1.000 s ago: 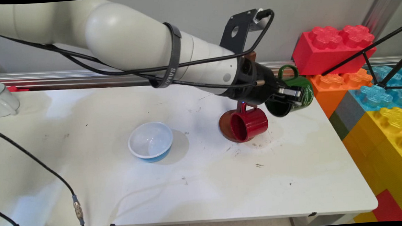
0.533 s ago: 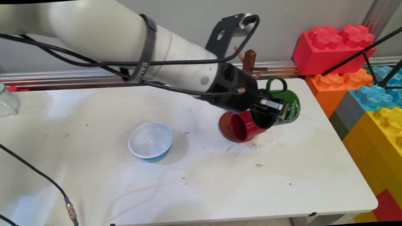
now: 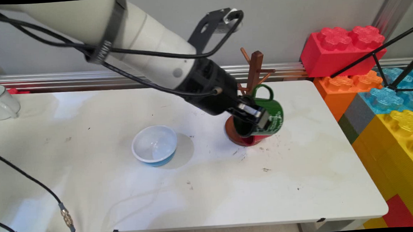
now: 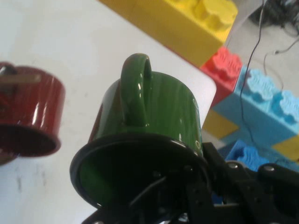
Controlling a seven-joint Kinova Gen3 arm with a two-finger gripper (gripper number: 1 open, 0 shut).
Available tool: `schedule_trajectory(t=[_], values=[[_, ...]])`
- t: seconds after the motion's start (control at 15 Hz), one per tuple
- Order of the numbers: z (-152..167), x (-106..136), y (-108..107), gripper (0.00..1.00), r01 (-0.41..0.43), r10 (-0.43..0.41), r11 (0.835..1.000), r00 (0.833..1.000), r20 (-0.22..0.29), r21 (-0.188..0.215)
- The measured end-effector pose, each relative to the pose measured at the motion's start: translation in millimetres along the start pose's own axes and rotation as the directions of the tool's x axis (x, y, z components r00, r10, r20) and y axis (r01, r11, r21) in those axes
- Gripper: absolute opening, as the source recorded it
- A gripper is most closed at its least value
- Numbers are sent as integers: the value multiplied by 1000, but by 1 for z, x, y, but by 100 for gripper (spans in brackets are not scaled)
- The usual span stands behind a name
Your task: Place the picked object on the table
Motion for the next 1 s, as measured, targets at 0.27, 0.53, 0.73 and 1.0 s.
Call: schedule_trajectory(t=[0.27, 0.53, 0.73, 1.0], values=[[-22, -2, -9, 0, -39, 36, 999, 996, 82, 36], [-42, -6, -31, 0, -94, 76, 991, 982, 175, 96], [-52, -5, -51, 0, -137, 101, 980, 967, 232, 143], [-59, 4, -82, 0, -208, 136, 955, 942, 306, 214]])
